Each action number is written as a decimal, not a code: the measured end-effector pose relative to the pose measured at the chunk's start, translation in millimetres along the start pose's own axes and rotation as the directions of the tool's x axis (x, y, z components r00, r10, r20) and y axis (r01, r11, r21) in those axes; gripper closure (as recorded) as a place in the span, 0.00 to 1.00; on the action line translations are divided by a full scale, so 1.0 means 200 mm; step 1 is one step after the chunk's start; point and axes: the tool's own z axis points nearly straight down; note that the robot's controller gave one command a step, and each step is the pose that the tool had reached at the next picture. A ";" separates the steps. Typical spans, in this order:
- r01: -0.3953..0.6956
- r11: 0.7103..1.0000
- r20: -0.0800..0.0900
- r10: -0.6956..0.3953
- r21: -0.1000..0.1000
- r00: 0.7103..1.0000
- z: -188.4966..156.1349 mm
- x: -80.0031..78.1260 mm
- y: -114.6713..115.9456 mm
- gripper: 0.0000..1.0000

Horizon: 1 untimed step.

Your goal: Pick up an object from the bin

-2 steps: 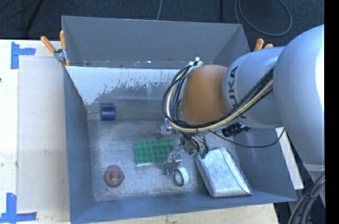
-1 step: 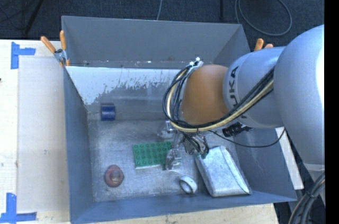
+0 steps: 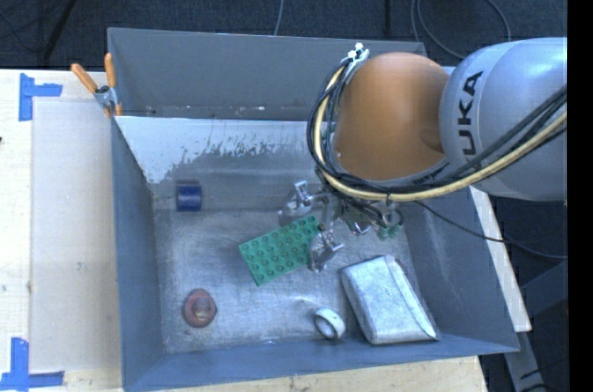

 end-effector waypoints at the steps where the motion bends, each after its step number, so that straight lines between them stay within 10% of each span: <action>1: 0.362 0.932 0.001 -0.362 0.002 0.932 -0.87 0.13 -0.16 1.00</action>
Offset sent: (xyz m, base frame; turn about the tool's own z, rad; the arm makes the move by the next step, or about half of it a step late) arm -0.0140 -0.0400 0.1715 -0.3729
